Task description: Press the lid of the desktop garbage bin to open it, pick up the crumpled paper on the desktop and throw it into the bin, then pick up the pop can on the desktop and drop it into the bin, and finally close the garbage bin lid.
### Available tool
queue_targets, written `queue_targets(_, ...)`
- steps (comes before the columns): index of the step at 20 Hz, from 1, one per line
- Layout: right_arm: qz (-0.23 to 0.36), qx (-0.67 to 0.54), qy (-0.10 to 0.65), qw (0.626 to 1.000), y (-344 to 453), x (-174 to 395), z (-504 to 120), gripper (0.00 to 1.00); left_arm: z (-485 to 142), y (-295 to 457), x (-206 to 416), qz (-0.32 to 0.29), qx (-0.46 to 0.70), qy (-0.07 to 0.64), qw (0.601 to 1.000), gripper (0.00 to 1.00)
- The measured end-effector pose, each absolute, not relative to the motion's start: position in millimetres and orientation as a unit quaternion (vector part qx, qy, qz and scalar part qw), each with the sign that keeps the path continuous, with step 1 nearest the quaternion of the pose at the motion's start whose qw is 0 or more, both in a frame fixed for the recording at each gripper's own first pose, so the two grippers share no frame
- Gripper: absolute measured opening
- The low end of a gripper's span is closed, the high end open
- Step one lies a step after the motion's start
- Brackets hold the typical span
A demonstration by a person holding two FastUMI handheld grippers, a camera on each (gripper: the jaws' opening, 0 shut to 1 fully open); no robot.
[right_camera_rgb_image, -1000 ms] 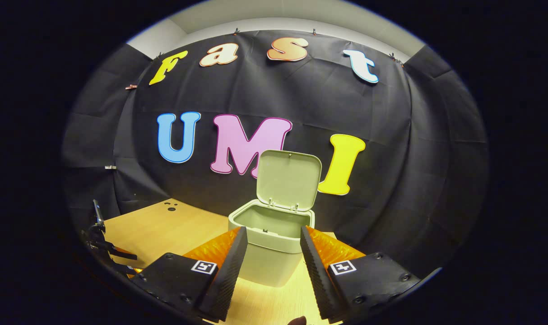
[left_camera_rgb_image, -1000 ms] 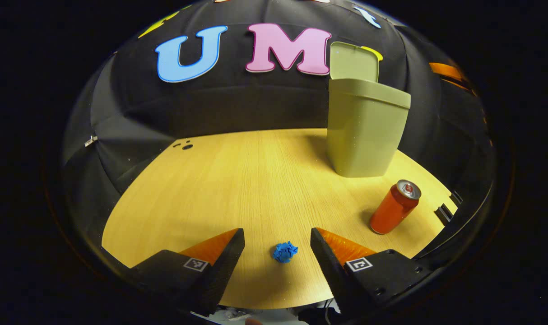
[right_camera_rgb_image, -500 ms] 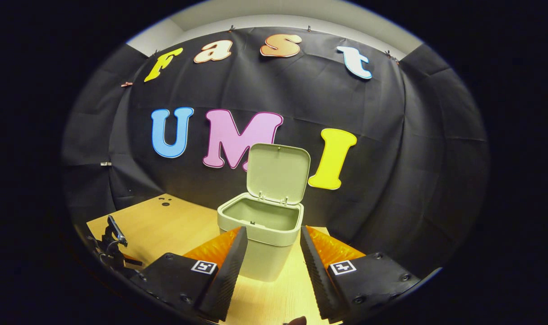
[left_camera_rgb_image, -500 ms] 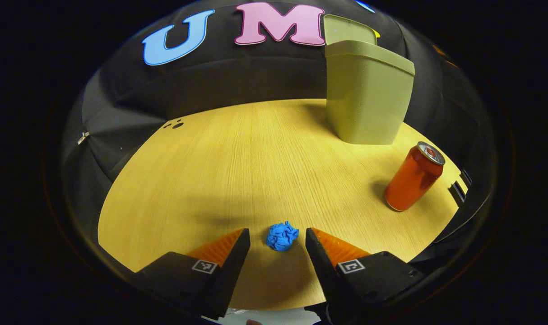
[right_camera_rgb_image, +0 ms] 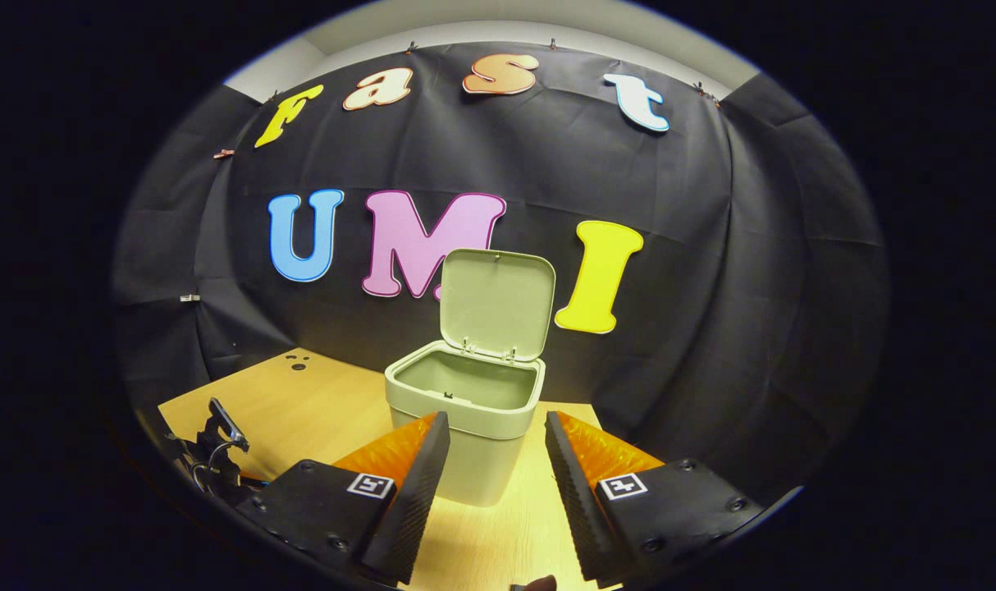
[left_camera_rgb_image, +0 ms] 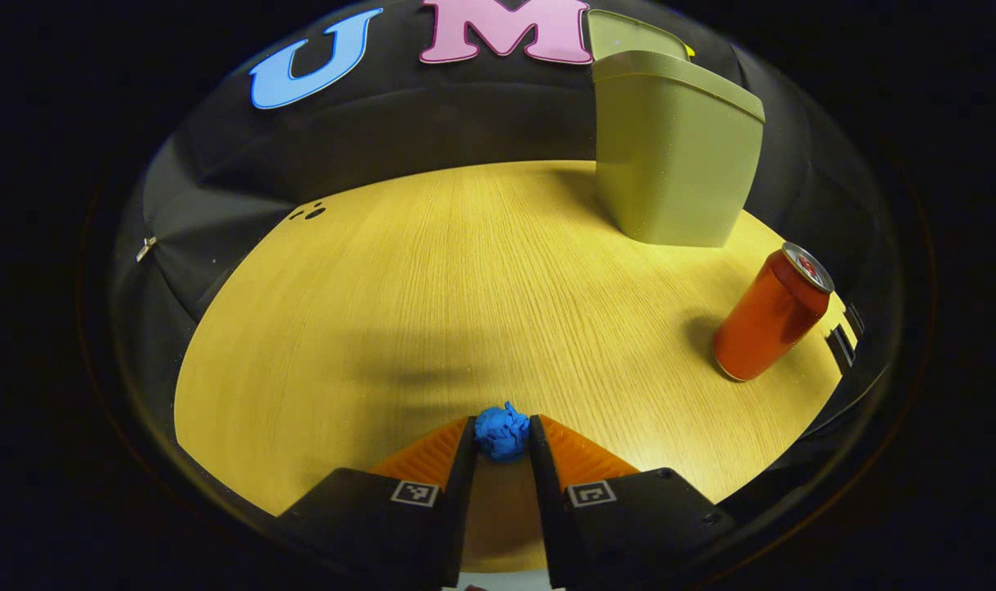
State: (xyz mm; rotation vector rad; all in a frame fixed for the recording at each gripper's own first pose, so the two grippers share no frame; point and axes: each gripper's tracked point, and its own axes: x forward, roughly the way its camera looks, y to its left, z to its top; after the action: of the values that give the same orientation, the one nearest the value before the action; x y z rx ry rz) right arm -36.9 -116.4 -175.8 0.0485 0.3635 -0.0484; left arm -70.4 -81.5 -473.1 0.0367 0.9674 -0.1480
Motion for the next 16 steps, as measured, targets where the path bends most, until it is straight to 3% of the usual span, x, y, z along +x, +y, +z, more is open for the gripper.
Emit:
queue_targets(5, -0.018, 0.029, 0.182, 0.983, -114, -37, -179, 0.75, -458, -79, -63, -0.071, 0.009, 0.452, 0.889, 0.40)
queue_targets(6, -0.017, 0.030, 0.183, 0.983, -113, -35, -181, 0.75, -454, -78, -62, -0.072, 0.010, 0.448, 0.891, 0.43)
queue_targets(8, -0.014, 0.033, 0.185, 0.982, -110, -35, -184, 0.76, -444, -75, -58, -0.071, 0.015, 0.439, 0.895, 0.36)
queue_targets(10, -0.012, 0.035, 0.185, 0.982, -107, -34, -185, 0.76, -430, -75, -50, -0.073, 0.013, 0.428, 0.901, 0.43)
queue_targets(14, -0.006, 0.037, 0.183, 0.982, -103, -30, -185, 0.76, -393, -86, -34, -0.093, -0.006, 0.393, 0.915, 0.44)
queue_targets(16, -0.006, 0.037, 0.182, 0.983, -103, -28, -185, 0.76, -368, -89, -19, -0.096, -0.016, 0.372, 0.923, 0.40)
